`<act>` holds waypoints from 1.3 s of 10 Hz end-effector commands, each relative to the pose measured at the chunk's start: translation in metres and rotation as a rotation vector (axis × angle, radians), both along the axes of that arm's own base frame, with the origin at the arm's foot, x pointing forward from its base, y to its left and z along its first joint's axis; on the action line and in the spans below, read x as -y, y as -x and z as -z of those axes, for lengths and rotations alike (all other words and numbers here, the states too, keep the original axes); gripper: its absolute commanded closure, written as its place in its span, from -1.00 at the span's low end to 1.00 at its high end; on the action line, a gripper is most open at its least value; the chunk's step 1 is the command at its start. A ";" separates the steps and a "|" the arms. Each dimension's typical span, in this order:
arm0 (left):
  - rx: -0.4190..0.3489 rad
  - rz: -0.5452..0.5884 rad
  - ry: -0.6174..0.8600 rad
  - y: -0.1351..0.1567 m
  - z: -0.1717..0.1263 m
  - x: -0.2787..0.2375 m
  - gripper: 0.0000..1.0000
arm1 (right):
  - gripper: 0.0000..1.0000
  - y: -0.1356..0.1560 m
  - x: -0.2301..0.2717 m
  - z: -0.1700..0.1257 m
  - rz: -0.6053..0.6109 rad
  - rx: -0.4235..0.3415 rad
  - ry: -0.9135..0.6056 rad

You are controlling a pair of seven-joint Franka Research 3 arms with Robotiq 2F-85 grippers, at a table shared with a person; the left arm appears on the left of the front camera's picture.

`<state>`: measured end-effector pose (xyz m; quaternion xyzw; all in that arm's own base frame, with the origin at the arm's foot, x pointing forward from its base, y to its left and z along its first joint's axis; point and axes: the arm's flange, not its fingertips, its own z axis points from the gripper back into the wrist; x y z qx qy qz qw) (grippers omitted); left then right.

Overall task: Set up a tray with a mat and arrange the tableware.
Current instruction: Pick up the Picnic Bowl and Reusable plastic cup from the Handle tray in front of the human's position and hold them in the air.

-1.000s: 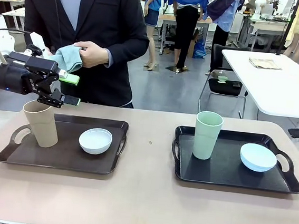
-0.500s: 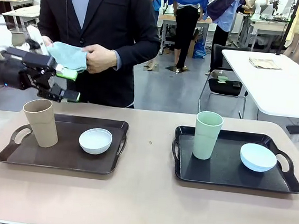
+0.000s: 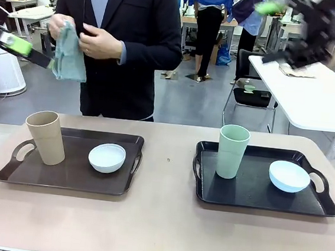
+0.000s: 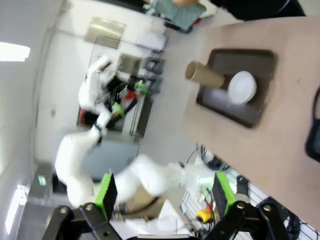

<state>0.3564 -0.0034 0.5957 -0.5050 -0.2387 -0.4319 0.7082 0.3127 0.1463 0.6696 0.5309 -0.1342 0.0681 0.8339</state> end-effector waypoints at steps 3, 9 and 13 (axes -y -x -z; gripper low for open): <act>0.307 -0.250 -0.127 -0.022 -0.044 -0.082 -1.00 | -1.00 -0.022 -0.098 -0.006 0.051 -0.099 0.204; 0.626 -0.109 -0.383 -0.087 0.010 -0.051 -1.00 | -1.00 -0.052 -0.167 0.020 0.236 -0.136 0.316; 0.562 0.260 -0.341 -0.113 0.041 -0.121 -1.00 | -1.00 -0.078 -0.245 0.068 0.334 -0.169 0.393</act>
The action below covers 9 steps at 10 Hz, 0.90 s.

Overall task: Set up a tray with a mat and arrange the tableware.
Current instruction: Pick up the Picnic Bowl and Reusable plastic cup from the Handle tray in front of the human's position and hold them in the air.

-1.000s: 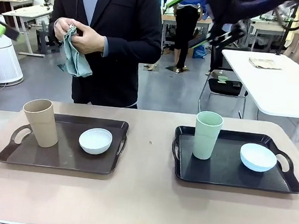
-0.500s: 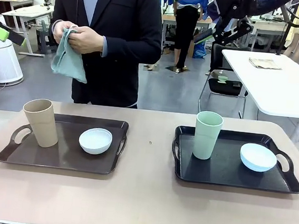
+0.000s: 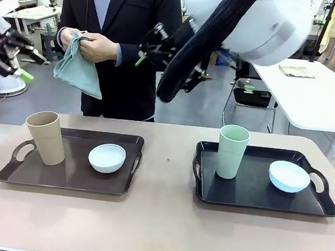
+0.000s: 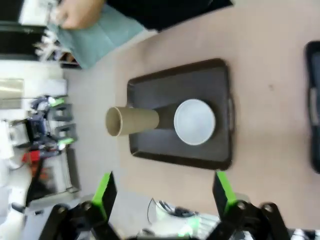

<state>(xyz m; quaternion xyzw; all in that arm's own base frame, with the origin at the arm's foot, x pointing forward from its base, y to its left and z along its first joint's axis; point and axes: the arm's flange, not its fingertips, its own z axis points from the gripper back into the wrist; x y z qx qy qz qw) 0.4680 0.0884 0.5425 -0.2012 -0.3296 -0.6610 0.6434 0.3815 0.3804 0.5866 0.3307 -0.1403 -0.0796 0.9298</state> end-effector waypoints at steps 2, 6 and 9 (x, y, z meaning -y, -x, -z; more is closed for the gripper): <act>0.000 0.000 0.000 0.000 0.000 0.000 -1.00 | -1.00 0.000 0.000 0.000 0.000 0.000 0.000; -0.037 0.050 0.014 -0.004 -0.001 -0.014 -1.00 | -1.00 -0.021 -0.023 0.015 0.001 -0.041 -0.013; -0.243 0.187 0.196 -0.007 0.009 -0.053 -1.00 | -1.00 -0.021 -0.087 0.040 -0.054 -0.050 0.186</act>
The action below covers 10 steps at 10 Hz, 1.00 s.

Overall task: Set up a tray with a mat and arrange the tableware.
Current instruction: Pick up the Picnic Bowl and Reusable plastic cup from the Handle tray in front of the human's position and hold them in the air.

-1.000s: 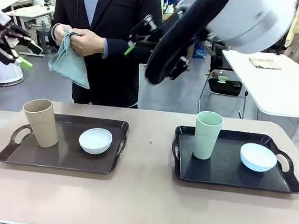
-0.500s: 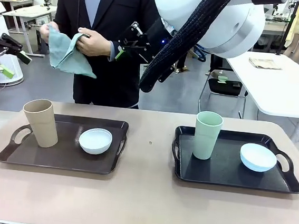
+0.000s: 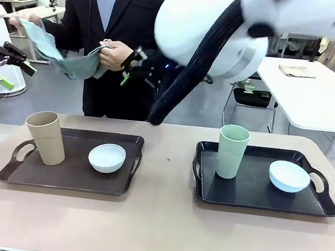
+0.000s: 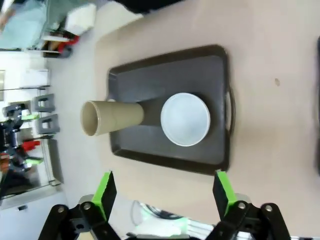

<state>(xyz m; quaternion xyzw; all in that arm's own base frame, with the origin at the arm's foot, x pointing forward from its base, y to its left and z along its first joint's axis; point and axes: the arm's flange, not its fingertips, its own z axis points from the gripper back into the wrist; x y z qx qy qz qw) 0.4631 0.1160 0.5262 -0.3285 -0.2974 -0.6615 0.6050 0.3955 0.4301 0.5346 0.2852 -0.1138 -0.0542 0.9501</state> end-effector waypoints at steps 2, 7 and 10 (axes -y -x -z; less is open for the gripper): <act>-0.128 0.094 0.069 -0.006 0.014 -0.040 -1.00 | -1.00 -0.004 -0.069 -0.002 -0.077 -0.054 0.258; 0.136 -0.031 0.089 -0.017 0.092 -0.037 -1.00 | -1.00 0.023 -0.072 0.025 -0.111 -0.131 0.391; -0.028 0.050 0.076 -0.015 0.075 -0.052 -1.00 | -1.00 0.023 -0.072 0.025 -0.111 -0.131 0.391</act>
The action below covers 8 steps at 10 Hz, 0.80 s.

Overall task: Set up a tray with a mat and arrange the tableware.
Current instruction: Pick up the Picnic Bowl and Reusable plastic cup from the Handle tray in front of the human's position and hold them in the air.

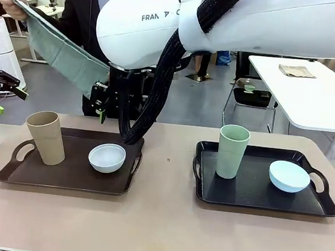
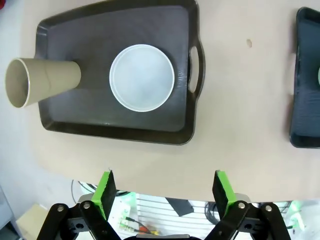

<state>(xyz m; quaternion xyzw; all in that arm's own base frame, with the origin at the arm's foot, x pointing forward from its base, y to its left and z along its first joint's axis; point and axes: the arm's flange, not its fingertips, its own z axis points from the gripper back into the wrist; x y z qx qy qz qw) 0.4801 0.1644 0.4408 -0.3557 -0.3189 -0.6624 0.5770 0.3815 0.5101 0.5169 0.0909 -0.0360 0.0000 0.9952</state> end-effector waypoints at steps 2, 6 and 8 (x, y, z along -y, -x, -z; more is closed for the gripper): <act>0.000 0.000 0.000 0.000 0.000 0.000 -1.00 | -1.00 -0.014 -0.004 0.019 0.023 0.002 0.042; -0.010 -0.093 -0.021 -0.017 0.028 0.001 -1.00 | -1.00 -0.031 -0.031 0.059 -0.020 0.151 0.133; -0.033 -0.110 -0.053 -0.027 0.044 0.003 -1.00 | -1.00 -0.037 -0.034 0.071 -0.045 0.191 0.141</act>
